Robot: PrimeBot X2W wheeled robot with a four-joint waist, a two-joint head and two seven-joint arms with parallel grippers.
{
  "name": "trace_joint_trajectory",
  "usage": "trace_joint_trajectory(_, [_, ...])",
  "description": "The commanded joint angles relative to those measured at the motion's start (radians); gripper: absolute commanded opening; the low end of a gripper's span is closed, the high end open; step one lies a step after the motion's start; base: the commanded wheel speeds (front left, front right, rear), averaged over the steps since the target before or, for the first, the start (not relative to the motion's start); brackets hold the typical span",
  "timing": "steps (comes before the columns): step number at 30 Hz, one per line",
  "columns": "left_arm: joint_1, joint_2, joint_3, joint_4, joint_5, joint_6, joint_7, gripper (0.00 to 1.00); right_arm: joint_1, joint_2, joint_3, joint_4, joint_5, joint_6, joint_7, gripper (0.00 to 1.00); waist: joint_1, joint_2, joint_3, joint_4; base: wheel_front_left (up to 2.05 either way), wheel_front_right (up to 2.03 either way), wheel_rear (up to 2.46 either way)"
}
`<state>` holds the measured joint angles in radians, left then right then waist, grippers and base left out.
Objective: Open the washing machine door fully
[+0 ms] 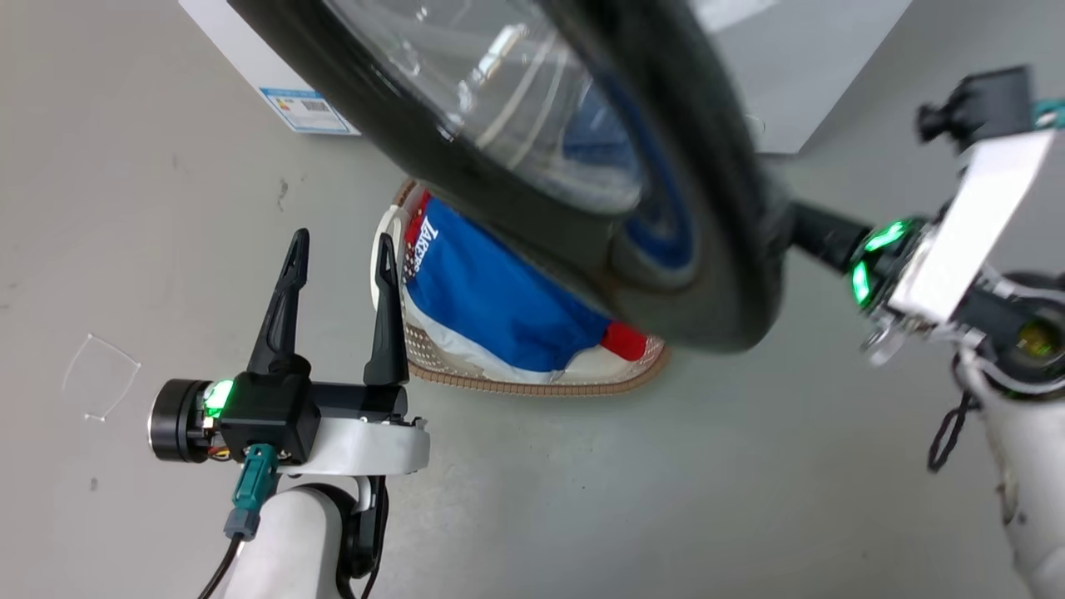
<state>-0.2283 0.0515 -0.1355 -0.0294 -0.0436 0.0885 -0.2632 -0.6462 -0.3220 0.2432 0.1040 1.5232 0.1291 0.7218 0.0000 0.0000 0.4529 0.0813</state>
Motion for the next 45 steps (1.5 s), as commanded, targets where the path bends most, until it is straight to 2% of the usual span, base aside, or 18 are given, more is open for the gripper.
trace_joint_trajectory(1, [0.018, -0.001, 0.000, 0.004, 0.003, 0.001, -0.002, 1.00, 0.038, 0.017, 0.022, -0.026, 0.009, 0.003, 0.010, 0.00, 0.0000, 0.0000, -0.020, 0.001, 0.00, 0.00, 0.00])
trace_joint_trajectory(17, [0.070, -0.001, -0.008, 0.020, -0.005, 0.006, -0.002, 1.00, 0.162, 0.082, 0.154, -0.099, 0.020, 0.003, 0.054, 0.00, 0.0000, 0.0000, -0.116, 0.017, 0.00, 0.00, 0.00])
trace_joint_trajectory(30, [0.111, -0.001, -0.008, 0.030, -0.001, 0.004, -0.002, 1.00, 0.274, 0.103, 0.166, -0.119, 0.040, 0.003, 0.017, 0.00, 0.0000, 0.0000, -0.185, 0.021, 0.00, 0.00, 0.00])
trace_joint_trajectory(45, [0.249, -0.001, 0.016, 0.055, 0.012, -0.001, -0.002, 1.00, 0.507, 0.152, -0.026, -0.097, 0.029, 0.003, -0.310, 0.00, 0.0000, 0.0000, -0.389, -0.017, 0.00, 0.00, 0.00])
